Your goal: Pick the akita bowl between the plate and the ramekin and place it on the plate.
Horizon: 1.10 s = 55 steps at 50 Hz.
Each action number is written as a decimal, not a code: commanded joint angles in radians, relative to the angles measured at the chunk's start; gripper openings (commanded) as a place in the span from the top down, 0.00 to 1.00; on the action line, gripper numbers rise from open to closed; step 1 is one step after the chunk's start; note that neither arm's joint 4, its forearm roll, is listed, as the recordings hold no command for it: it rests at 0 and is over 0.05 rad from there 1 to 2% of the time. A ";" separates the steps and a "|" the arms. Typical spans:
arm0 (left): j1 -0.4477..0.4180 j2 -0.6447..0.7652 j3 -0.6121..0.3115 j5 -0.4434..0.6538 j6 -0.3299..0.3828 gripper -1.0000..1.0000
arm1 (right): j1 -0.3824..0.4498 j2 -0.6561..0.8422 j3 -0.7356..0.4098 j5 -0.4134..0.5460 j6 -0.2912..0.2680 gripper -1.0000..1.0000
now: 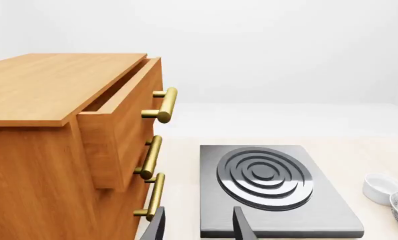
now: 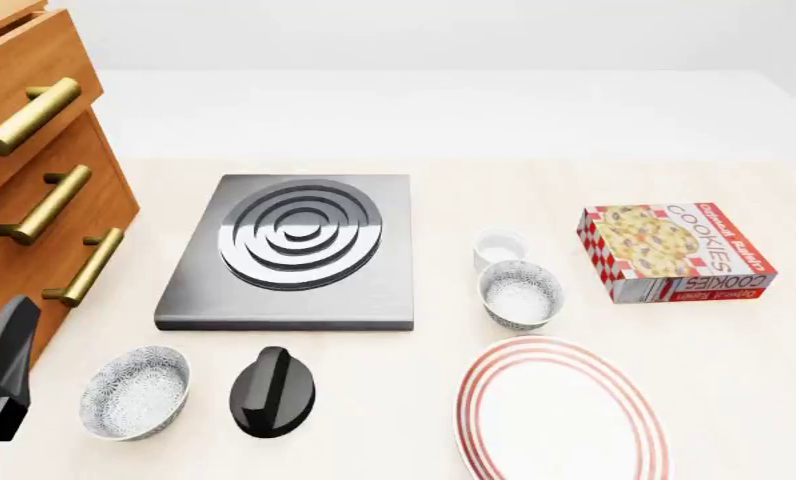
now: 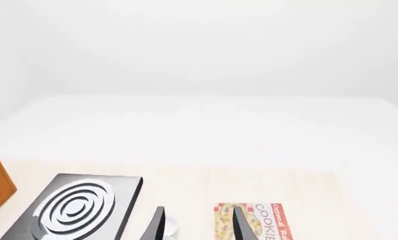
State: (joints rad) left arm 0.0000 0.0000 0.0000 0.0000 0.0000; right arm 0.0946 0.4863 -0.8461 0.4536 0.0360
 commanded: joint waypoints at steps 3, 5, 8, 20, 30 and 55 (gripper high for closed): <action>0.000 0.000 0.000 0.000 0.000 0.00 | 0.001 0.220 -0.313 0.175 -0.092 0.00; 0.000 0.000 0.000 0.000 0.000 0.00 | 0.004 0.251 -0.351 0.193 -0.091 0.00; 0.000 0.000 0.000 0.000 0.000 0.00 | 0.003 0.295 -0.438 0.246 -0.094 0.00; 0.000 0.000 0.000 0.000 0.000 0.00 | 0.001 0.441 -0.593 0.378 -0.157 0.00; 0.000 0.000 0.000 0.000 0.000 0.00 | 0.076 0.596 -0.665 0.427 -0.138 0.00; 0.000 0.000 0.000 0.000 0.000 0.00 | 0.086 0.755 -0.556 0.438 -0.109 0.00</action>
State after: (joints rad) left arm 0.0000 0.0000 0.0000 0.0000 0.0000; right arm 0.1791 1.1844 -1.4519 0.9089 -0.0796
